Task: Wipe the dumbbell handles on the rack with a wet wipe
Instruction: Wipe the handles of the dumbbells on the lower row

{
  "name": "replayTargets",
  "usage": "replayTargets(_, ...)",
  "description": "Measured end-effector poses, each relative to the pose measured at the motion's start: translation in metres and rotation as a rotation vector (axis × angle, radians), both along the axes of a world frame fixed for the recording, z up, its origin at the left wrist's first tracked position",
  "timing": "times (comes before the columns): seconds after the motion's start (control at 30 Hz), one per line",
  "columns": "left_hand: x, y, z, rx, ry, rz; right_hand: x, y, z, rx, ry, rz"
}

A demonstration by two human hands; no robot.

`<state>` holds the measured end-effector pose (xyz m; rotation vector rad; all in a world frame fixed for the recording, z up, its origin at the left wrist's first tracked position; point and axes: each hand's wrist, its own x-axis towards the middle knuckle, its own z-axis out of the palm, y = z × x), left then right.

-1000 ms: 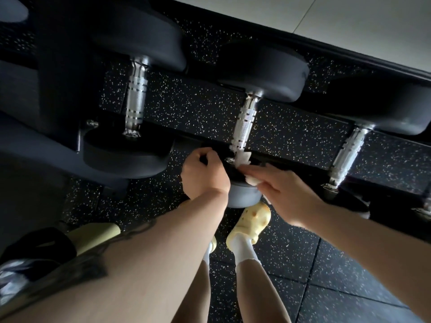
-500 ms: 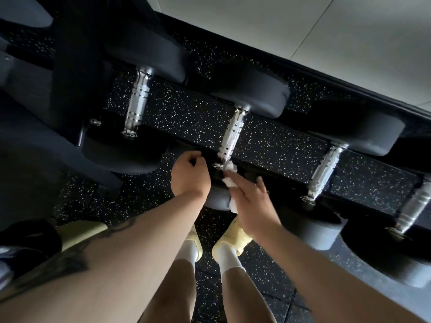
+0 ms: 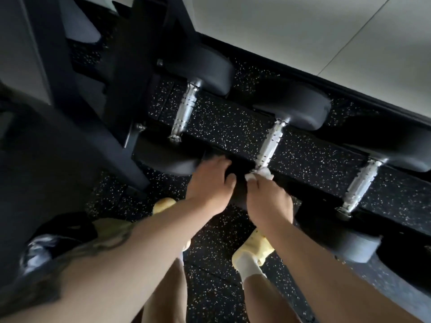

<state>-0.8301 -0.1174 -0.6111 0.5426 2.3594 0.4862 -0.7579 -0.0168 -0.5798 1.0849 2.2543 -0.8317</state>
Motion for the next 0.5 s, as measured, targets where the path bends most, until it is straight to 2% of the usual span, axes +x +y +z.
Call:
replayTargets(0.1,-0.038,-0.037,0.007,0.025,0.235,0.061,-0.022,-0.020,0.007,-0.100,0.168,-0.169)
replayTargets(0.2,-0.073,-0.072,0.005,-0.020,0.290,0.121,-0.061,-0.044,-0.005,-0.205,0.307,-0.309)
replayTargets(0.23,-0.082,-0.081,0.004,-0.037,0.276,0.135,-0.076,-0.052,-0.012,-0.226,0.306,-0.315)
replayTargets(0.33,-0.105,-0.095,-0.012,-0.090,0.211,0.096,-0.117,-0.082,-0.022,-0.319,0.145,-0.184)
replayTargets(0.43,-0.125,-0.090,-0.022,-0.103,0.133,0.203,-0.153,-0.109,-0.025,-0.251,0.073,-0.017)
replayTargets(0.5,-0.134,-0.082,-0.025,-0.137,0.086,0.286,-0.173,-0.115,-0.026,-0.188,0.032,0.018)
